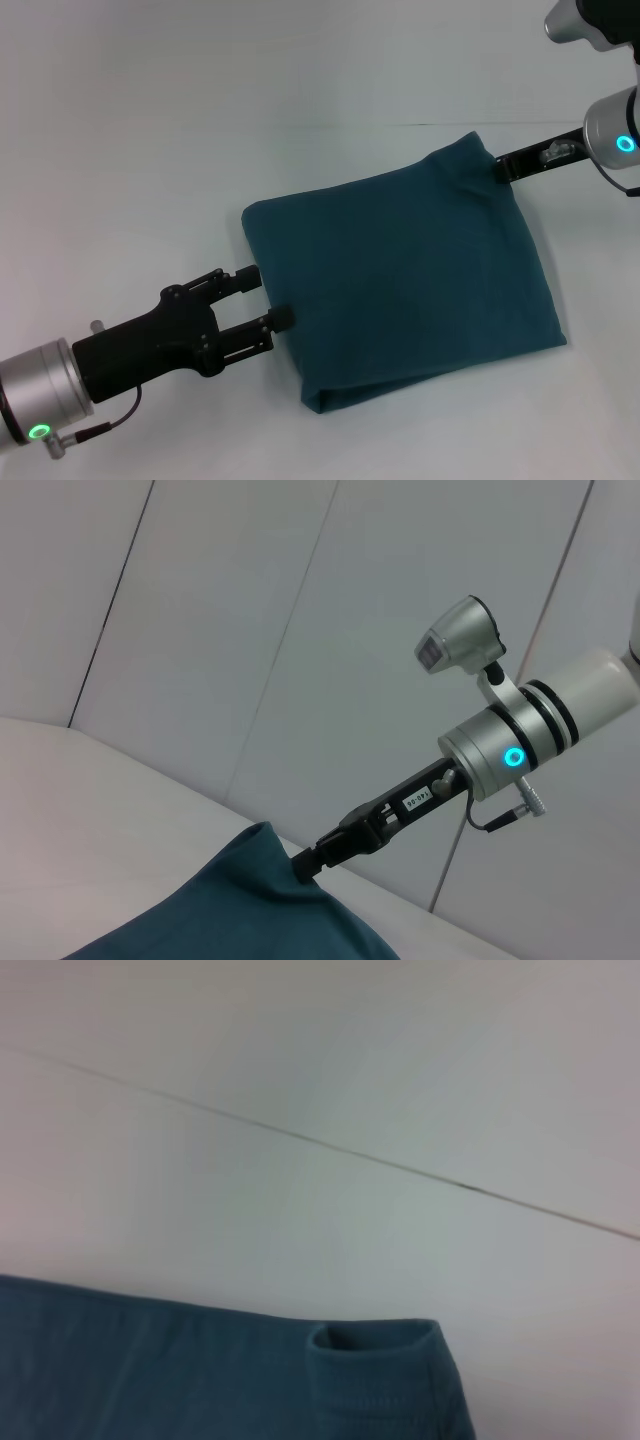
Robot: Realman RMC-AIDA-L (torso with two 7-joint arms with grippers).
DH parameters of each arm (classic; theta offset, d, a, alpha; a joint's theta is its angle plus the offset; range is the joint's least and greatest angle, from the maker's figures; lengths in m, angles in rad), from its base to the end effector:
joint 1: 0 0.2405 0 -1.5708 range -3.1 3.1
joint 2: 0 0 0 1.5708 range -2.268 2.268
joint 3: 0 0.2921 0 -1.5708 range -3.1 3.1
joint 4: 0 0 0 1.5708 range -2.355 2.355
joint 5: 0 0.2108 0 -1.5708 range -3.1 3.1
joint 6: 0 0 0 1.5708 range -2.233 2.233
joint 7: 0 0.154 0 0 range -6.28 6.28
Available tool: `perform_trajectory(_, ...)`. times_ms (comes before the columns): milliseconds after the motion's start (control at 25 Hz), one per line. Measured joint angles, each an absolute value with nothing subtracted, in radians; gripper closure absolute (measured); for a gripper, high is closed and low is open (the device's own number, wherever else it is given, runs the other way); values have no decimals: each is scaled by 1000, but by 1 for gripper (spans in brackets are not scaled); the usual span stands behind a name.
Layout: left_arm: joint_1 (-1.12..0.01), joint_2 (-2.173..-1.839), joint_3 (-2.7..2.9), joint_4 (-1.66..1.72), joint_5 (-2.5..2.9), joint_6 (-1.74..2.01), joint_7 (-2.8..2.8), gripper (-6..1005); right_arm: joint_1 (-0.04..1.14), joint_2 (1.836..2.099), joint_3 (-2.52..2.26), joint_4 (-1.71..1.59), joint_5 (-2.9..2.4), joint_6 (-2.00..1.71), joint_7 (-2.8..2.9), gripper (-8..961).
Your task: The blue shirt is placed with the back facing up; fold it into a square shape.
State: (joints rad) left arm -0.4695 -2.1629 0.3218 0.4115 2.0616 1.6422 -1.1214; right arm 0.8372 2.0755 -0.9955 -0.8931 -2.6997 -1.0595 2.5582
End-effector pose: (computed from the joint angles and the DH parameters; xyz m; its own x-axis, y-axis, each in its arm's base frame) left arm -0.2981 0.3002 -0.0658 0.5794 0.3301 0.7452 0.5762 -0.8126 -0.0880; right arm 0.2273 0.4828 -0.0055 0.6501 -0.7272 -0.2203 -0.6804 -0.4281 -0.5948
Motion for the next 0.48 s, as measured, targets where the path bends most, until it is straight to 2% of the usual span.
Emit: perform_trajectory(480, -469, -2163, 320, 411, 2028, 1640, -1123, 234, 787, 2085, -973, -901, -2678, -987, 2566, 819)
